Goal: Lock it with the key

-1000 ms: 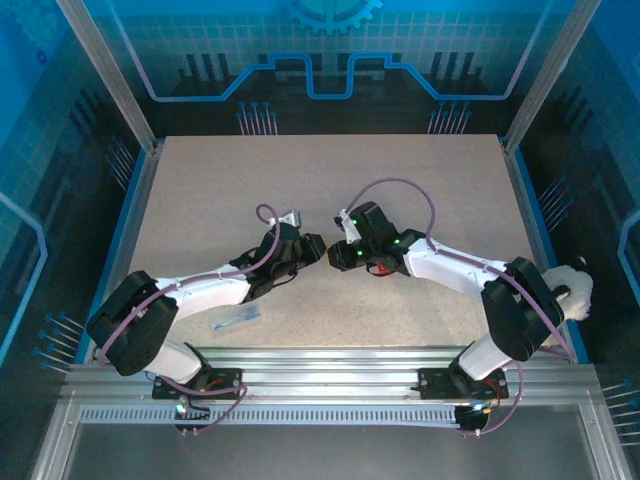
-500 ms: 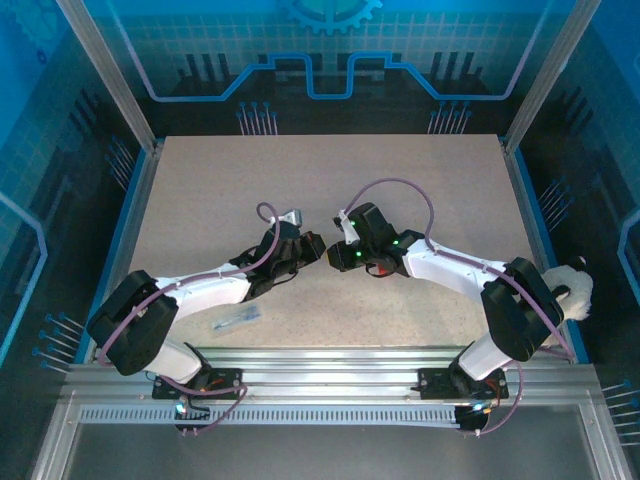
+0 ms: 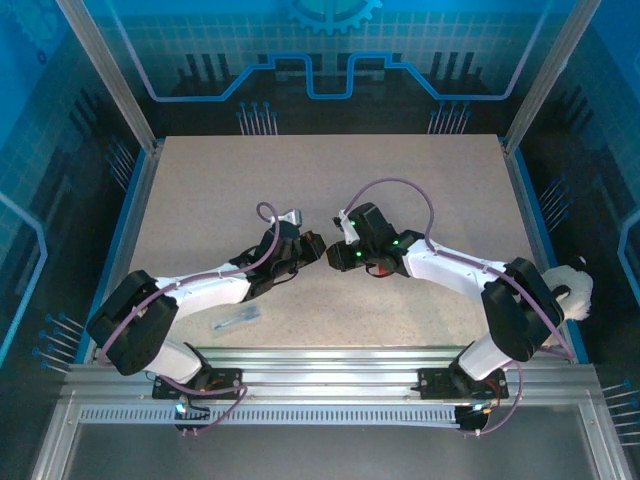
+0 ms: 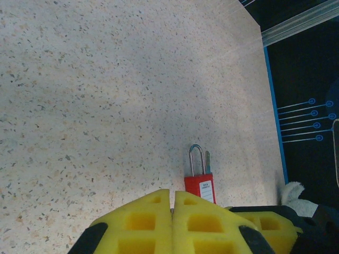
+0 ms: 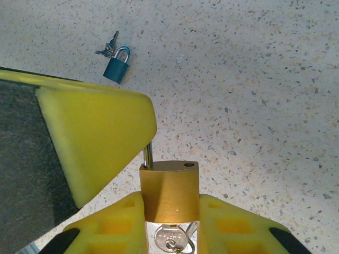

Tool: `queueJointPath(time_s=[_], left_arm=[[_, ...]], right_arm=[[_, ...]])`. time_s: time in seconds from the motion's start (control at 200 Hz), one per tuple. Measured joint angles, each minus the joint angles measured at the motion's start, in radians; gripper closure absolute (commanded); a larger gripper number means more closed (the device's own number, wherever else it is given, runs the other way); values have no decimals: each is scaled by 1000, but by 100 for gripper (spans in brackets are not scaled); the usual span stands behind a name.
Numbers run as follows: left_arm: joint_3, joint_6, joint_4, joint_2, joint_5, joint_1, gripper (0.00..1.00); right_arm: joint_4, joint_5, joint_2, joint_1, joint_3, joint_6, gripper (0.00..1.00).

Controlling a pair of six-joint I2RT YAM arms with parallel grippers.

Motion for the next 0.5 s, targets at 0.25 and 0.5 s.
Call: queueJointPath(time_s=[0.25,0.5], left_arm=[[-2,0,13,0,4,1,100],[-2,-3,15,0,13,3,100]], right_arm=[[0,1,-2,0,0,0,75],[0,0,-3,0,0,0,72]])
